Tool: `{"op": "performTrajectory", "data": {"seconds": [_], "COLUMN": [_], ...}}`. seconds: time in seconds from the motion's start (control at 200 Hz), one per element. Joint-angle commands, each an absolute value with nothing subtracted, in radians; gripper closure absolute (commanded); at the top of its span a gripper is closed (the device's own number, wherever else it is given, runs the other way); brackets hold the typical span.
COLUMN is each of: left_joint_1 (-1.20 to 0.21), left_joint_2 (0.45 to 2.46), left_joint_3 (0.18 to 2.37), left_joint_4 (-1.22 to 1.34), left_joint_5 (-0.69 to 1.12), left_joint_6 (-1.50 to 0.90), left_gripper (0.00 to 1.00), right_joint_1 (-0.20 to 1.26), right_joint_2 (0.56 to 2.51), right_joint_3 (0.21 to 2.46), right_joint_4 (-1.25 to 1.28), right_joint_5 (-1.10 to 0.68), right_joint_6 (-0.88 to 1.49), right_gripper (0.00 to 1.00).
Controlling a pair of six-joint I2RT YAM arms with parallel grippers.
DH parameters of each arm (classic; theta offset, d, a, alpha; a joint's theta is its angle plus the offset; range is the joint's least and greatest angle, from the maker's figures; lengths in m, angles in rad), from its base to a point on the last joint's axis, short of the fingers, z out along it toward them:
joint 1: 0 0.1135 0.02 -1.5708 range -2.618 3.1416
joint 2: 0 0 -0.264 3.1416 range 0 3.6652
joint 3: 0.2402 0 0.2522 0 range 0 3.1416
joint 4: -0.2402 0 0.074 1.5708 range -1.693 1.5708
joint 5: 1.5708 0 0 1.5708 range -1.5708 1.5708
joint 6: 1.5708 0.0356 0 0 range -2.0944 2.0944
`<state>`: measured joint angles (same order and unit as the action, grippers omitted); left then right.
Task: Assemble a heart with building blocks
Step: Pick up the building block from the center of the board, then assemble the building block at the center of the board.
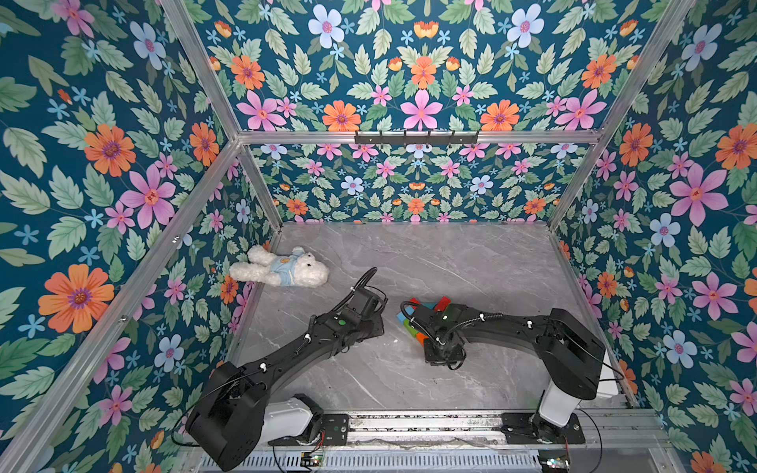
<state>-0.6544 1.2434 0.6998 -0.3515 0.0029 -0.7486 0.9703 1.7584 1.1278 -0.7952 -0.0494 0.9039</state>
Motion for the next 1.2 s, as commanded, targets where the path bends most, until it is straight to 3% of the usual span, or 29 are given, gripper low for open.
{"op": "performTrajectory", "data": {"seconds": [0.0,0.235,0.59,1.2], "left_joint_1": [-0.653,-0.652,-0.651,-0.650], "left_joint_2": [1.240,1.247,1.263,1.263], "left_joint_3": [0.703,0.707,0.709,0.693], "left_joint_4": [-0.354,-0.357,-0.345,-0.342], "left_joint_5": [0.000,0.000,0.000,0.004], "left_joint_6": [-0.737,-0.729,-0.725,-0.721], "left_gripper": [0.53,0.53,0.53,0.53], "right_joint_1": [0.971,0.983,0.993,0.992], "right_joint_2": [1.755,1.732,1.759,1.780], "right_joint_3": [1.131,1.123,1.130,1.152], "right_joint_4": [-0.824,-0.823,-0.815,-0.828], "right_joint_5": [-0.039,-0.029,-0.049,-0.011], "right_joint_6": [0.903,0.907,0.898,0.903], "right_gripper": [0.71,0.59,0.70,0.74]}}
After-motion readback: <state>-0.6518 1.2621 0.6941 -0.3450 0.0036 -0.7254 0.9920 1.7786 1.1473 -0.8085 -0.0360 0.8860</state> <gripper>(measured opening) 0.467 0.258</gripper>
